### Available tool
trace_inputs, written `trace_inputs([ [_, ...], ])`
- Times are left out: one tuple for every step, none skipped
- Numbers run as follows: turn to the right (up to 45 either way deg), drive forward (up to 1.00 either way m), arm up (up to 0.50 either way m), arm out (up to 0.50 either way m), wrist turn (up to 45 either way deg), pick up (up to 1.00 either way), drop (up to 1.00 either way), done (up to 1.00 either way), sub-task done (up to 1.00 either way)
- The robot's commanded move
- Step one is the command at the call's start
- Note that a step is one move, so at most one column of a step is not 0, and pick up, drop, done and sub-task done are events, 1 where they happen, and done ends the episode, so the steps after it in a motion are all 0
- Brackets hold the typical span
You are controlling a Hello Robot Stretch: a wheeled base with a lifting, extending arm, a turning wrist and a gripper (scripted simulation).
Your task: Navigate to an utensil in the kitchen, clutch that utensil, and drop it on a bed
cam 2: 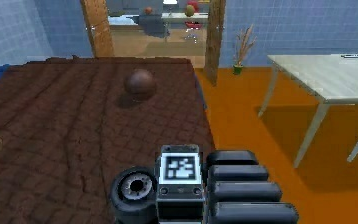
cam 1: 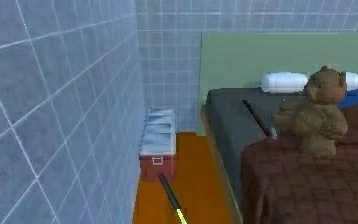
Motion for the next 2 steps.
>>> trace_inputs([
  [45.0, 0.0, 0.0, 0.0, 0.0, 0.0, 0.0, 0.0, 0.0],
  [45.0, 0.0, 0.0, 0.0, 0.0, 0.0, 0.0, 0.0, 0.0],
])
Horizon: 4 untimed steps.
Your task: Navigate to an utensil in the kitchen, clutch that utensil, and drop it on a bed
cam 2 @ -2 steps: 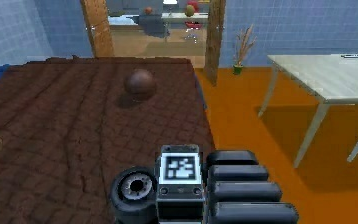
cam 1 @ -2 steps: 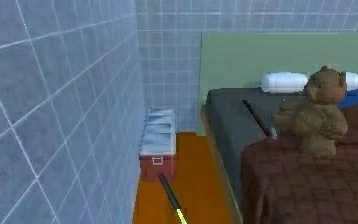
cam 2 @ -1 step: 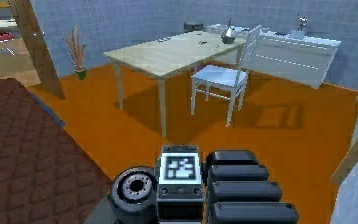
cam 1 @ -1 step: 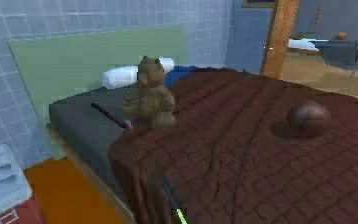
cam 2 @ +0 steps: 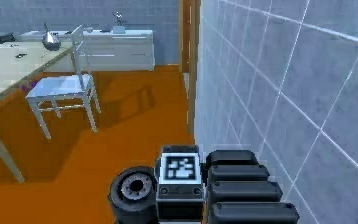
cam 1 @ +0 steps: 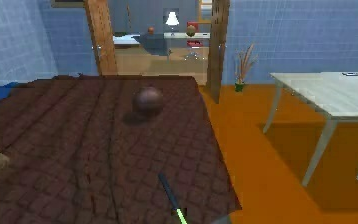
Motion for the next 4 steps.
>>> trace_inputs([
  [45.0, 0.0, 0.0, 0.0, 0.0, 0.0, 0.0, 0.0, 0.0],
  [39.0, 0.0, 0.0, 0.0, 0.0, 0.0, 0.0, 0.0, 0.0],
  [0.0, 0.5, 0.0, 0.0, 0.0, 0.0, 0.0, 0.0, 0.0],
  [-45.0, 0.0, 0.0, 0.0, 0.0, 0.0, 0.0, 0.0, 0.0],
])
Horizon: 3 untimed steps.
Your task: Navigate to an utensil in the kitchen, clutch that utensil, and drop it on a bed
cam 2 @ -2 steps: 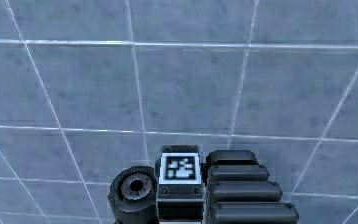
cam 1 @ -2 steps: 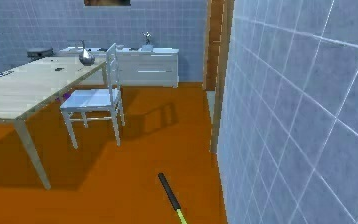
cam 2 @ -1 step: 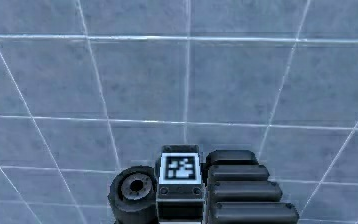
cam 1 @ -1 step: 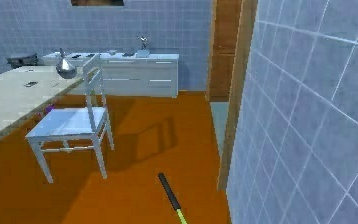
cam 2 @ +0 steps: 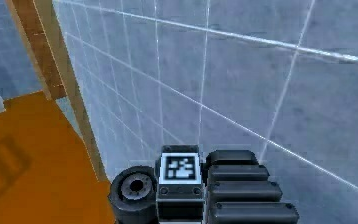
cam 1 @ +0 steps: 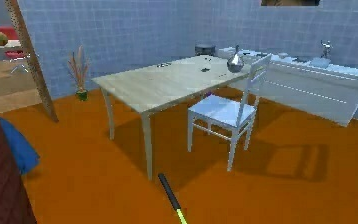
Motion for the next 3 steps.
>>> trace_inputs([
  [-45.0, 0.0, 0.0, 0.0, 0.0, 0.0, 0.0, 0.0, 0.0],
  [-18.0, 0.0, 0.0, 0.0, 0.0, 0.0, 0.0, 0.0, 0.0],
  [0.0, 0.1, 0.0, 0.0, 0.0, 0.0, 0.0, 0.0, 0.0],
])
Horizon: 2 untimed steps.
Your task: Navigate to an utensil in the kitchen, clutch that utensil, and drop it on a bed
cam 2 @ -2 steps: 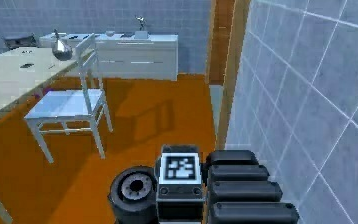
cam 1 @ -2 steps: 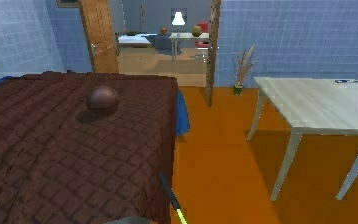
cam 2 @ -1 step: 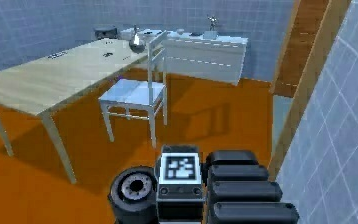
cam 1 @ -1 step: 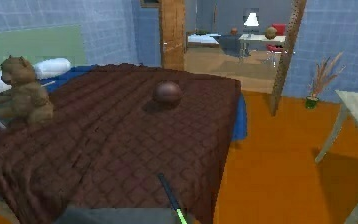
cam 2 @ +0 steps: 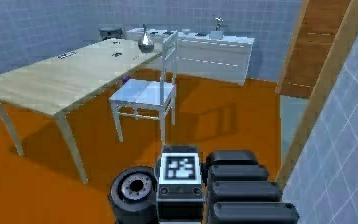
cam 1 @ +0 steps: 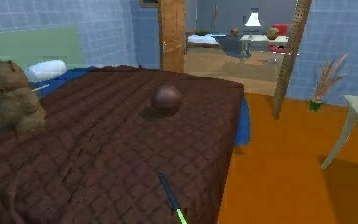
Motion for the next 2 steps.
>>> trace_inputs([
  [45.0, 0.0, 0.0, 0.0, 0.0, 0.0, 0.0, 0.0, 0.0],
  [0.0, 0.35, 0.0, 0.0, 0.0, 0.0, 0.0, 0.0, 0.0],
])
